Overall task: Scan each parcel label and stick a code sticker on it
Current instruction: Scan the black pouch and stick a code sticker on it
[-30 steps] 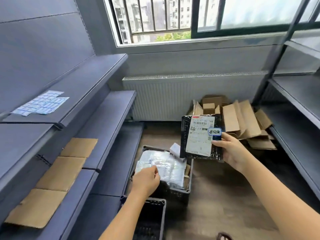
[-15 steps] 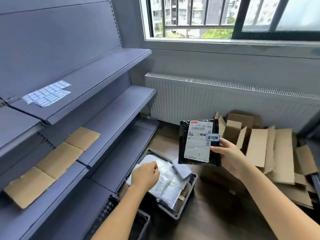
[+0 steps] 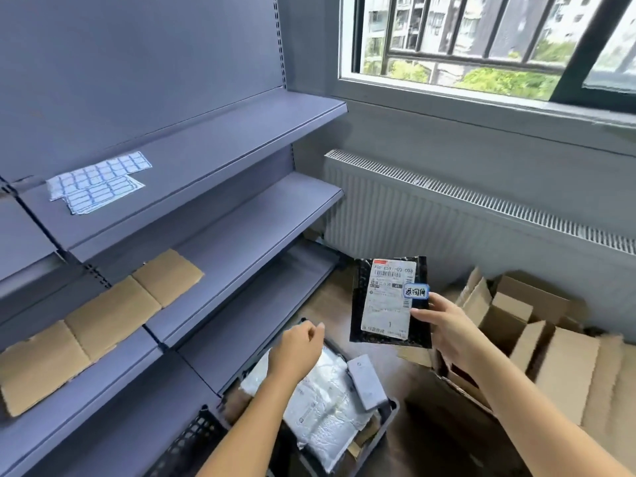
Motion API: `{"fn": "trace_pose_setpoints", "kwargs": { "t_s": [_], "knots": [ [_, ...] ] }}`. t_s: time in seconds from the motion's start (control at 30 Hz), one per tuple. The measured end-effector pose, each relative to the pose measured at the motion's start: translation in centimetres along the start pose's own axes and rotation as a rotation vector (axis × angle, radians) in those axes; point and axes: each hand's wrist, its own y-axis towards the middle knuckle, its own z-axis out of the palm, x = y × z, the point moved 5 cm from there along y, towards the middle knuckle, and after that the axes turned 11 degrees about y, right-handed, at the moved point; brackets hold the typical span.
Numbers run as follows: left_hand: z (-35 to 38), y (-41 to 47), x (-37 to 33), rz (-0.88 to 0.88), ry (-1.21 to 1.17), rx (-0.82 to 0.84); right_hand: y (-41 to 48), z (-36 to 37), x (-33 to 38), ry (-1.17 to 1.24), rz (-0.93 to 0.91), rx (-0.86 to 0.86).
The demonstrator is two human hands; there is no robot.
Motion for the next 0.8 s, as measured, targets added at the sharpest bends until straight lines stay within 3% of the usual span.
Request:
{"fn": "trace_pose_setpoints", "kwargs": {
  "t_s": [0.2,0.4,0.6,0.8],
  "knots": [
    [-1.7,1.6,0.5,-0.157,-0.188,-0.046,5.8,3.3,-1.0,-0.043,0.116,0.139],
    [-0.4,2.2,-0.3,-0.242,-0.759,0.016,9.3,7.4,-1.6,-0.103,0.216,0.337],
    [1.4,1.3,-0.2,-0.487,-0.964,-0.235,12.3,8.1,-2.0,-0.23,0.383,0.591],
    [5.6,-0.6,2.9,-0.78,-1.065,-0.415,15.8,3.5,-7.0,-0.345,0.547,0.511]
  ]
}}
